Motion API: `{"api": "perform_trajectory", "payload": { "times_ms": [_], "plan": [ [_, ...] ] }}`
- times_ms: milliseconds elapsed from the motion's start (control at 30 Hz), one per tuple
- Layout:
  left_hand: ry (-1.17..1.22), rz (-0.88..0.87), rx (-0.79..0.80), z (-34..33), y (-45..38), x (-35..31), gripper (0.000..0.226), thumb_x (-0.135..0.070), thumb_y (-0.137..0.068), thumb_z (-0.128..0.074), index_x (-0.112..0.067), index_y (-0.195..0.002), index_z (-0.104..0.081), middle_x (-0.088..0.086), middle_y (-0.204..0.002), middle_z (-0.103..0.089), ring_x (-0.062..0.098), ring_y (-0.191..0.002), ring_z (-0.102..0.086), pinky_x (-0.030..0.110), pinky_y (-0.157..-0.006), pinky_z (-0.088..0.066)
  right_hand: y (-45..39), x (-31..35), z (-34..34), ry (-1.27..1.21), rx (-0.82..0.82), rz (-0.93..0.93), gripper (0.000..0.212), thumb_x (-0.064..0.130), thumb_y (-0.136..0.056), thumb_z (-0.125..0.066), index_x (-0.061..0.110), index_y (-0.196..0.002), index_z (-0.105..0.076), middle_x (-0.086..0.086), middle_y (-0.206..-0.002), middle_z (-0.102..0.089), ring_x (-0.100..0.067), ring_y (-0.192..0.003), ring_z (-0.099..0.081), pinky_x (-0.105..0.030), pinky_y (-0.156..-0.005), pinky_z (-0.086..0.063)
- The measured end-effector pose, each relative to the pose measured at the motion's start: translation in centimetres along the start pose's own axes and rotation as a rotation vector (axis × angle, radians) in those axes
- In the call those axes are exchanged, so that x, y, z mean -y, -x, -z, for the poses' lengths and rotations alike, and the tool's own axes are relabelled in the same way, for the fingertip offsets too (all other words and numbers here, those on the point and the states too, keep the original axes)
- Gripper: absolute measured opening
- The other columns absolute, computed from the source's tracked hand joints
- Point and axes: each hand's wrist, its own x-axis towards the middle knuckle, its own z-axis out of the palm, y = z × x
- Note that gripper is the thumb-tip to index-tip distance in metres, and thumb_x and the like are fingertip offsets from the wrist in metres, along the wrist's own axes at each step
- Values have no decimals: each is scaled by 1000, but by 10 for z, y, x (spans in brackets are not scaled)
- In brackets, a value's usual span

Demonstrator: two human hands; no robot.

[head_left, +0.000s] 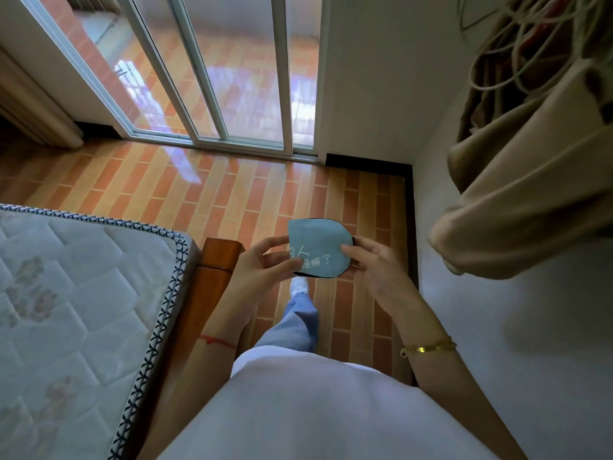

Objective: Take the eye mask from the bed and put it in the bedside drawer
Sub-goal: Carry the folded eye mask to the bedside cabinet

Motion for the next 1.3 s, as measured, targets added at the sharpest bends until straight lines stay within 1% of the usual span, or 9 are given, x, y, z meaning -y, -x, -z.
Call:
{"api": "perform_trajectory", "payload": {
  "times_ms": [167,433,567,667,800,900,1033,1200,1300],
  "plan": [
    [14,13,-21,14,-85,-46,49,-10,-79,-75,-13,-125,-59,12,-105,-76,24,-96,-74,37,-87,-58,-83,50,-9,2,-3,11,16,13,-89,-60,19,-103,-68,-4,-108,-72,-18,-100,-69,-27,-83,-57],
    [84,-35,-76,47,-203,-122,44,-5,-82,-72,-11,-124,-60,13,-101,-76,20,-91,-75,25,-77,-60,-211,135,-41,37,69,62,14,14,-90,-60,22,-97,-68,7,-93,-75,-10,-90,-71,-22,-75,-58],
    [113,-29,-119,60,-241,-145,42,1,-82,-69,-8,-122,-60,19,-101,-74,17,-83,-74,24,-74,-61,-261,157,-54,14,100,34,14,11,-89,-60,17,-98,-69,-5,-105,-71,-16,-93,-70,-25,-77,-58],
    [117,-24,-168,69,-266,-156,43,1,-82,-69,-8,-123,-59,20,-102,-73,21,-85,-73,29,-79,-61,-300,169,-63,11,156,8,15,9,-89,-59,13,-101,-68,-5,-99,-73,-17,-90,-71,-24,-72,-57],
    [153,-11,-272,79,-302,-168,39,4,-84,-66,-8,-120,-59,23,-105,-71,19,-78,-72,28,-77,-59,-354,187,-77,40,239,-30,15,6,-88,-59,15,-93,-70,2,-85,-77,-13,-80,-72,-20,-65,-55],
    [191,-2,-353,86,-331,-174,40,1,-84,-68,-9,-122,-58,23,-107,-72,31,-92,-71,34,-83,-58,-399,202,-88,81,320,-55,17,5,-88,-61,17,-92,-72,4,-84,-77,-12,-80,-73,-21,-66,-56],
    [245,-16,-491,98,-368,-182,44,-7,-82,-72,-12,-123,-58,17,-105,-75,30,-96,-73,41,-87,-58,-462,231,-109,164,454,-88,15,3,-87,-60,11,-94,-70,2,-80,-76,-11,-74,-70,-20,-62,-54],
    [360,-49,-699,100,-407,-199,42,-10,-81,-74,-20,-119,-59,4,-92,-79,17,-87,-75,24,-71,-59,-529,274,-138,310,668,-131,14,6,-86,-63,7,-98,-69,-4,-87,-73,-14,-78,-70,-22,-67,-55],
    [398,-65,-812,96,-423,-208,40,-12,-82,-74,-24,-117,-59,3,-93,-79,16,-87,-76,21,-70,-59,-559,294,-155,392,774,-153,24,9,-86,-64,3,-109,-66,-7,-96,-72,-16,-84,-70,-24,-71,-55]
  ]
}}
